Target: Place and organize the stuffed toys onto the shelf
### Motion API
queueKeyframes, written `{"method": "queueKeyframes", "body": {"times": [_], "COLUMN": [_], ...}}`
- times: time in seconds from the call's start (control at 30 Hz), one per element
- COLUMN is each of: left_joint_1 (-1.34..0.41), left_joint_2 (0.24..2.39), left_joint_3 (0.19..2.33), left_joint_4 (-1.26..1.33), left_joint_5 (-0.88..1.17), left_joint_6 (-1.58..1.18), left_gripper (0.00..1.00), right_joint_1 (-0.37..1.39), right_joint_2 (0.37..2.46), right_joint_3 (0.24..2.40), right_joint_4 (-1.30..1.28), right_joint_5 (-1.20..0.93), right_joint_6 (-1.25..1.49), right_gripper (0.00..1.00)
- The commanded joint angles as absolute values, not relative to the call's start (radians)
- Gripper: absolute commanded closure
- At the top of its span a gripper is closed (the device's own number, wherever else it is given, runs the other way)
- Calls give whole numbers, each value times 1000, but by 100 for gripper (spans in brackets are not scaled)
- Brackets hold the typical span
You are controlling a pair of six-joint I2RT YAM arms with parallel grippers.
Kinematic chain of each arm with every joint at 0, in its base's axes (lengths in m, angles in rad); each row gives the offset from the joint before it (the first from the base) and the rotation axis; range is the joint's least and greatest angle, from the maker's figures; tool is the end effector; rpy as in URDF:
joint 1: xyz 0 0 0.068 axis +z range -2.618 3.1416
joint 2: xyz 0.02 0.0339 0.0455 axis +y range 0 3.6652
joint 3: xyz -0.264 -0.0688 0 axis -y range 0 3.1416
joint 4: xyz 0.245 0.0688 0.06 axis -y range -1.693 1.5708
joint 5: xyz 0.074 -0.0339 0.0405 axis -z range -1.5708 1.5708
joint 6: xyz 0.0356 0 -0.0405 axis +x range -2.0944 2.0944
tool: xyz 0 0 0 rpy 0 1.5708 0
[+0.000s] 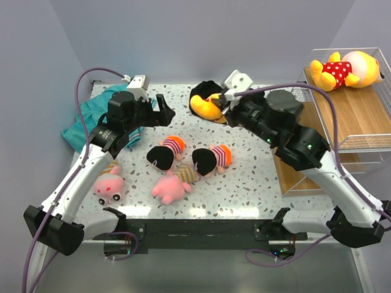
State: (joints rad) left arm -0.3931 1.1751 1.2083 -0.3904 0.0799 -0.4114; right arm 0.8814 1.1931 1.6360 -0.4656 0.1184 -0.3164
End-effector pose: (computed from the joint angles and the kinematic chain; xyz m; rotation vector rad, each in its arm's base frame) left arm 0.2425 -0.1036 0.3869 0.0367 1.9756 -0.6094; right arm 0.1480 0.1730 0.5156 -0.8261 1.3749 0.3452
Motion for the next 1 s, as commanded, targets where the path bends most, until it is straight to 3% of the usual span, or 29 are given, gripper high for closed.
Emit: {"method": "queueKeyframes", "body": {"times": [0.0,0.23,0.77,0.97], "left_joint_1": [-388,-388,-388,-388], "left_joint_2": [1175,1186,1186,1187], "left_joint_3": [1178,1152,1140,1141], "left_joint_4": [-384,-374,-377,-376], "left_joint_5": [3,3,2,2], "left_joint_6": [-367,-359,-350,-350], "left_gripper": [0,0,0,0], "right_joint_1": [884,882,884,877], "right_joint_2": [1135,1146,1175,1172], "right_joint_3": [1755,1925,2270,2345], "right_joint_4": [-442,-471,-574,-621], "right_joint_5": [261,446,422,641], "right_joint_6": [-337,-495,-560,-630], "right_gripper": [100,100,100,100]}}
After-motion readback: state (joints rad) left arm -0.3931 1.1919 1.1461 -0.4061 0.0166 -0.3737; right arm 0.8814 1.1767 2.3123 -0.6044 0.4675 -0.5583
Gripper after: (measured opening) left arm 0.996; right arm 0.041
